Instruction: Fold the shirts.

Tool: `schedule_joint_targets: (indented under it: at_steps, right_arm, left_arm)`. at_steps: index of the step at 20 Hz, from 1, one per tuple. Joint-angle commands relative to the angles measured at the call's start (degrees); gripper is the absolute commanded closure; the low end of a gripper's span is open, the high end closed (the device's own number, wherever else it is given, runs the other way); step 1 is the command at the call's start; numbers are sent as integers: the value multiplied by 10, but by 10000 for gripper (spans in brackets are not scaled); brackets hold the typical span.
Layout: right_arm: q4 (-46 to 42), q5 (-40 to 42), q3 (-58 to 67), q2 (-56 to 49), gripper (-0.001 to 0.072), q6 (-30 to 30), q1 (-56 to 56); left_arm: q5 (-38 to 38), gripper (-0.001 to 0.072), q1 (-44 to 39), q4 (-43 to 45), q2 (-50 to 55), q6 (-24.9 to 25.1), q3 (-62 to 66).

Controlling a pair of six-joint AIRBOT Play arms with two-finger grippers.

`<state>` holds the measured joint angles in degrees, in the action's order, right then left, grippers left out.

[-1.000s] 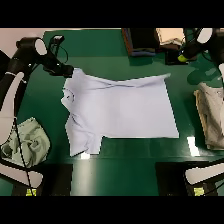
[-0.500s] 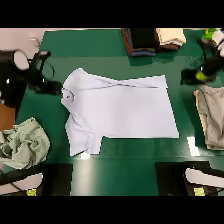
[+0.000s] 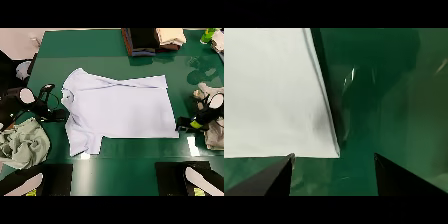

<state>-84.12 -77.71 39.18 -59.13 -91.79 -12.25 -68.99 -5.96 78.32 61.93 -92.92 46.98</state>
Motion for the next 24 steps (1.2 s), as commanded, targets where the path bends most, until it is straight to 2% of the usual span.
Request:
schedule_joint_targets:
  at_steps: [1, 4, 5, 7, 8, 9, 11, 17, 23, 24]
  right_arm:
    - [44, 42, -59, 3, 166, 0, -1]
    - [60, 58, -52, -19, 208, 0, 32]
    - [59, 58, -45, -28, 268, 0, 46]
    - [40, 57, -30, -38, 497, -1, 70]
    - [28, 56, -24, -37, 639, -1, 81]
    - [19, 53, -16, -36, 690, -2, 88]
    - [15, 46, -7, -36, 691, -3, 90]
    - [15, 45, -2, -36, 691, -3, 89]
    - [16, 46, -2, -36, 691, -3, 90]
    - [16, 47, -2, -36, 691, -3, 90]
  left_arm:
    - [11, 227, 0, -9, -5, -1, -15]
    - [10, 226, 0, -8, -5, -1, -15]
    - [9, 227, 0, -9, -5, -1, -15]
    - [8, 226, 0, -9, -5, -1, -16]
    - [8, 225, 0, -9, -5, 0, -16]
    - [9, 224, 0, -9, -5, 5, -16]
    - [14, 135, 0, -19, 0, 21, -18]
    - [87, 135, 0, -85, 1, 54, -72]
    - [101, 137, 0, -102, 1, 64, -113]
    - [103, 171, 0, -102, 1, 64, -114]
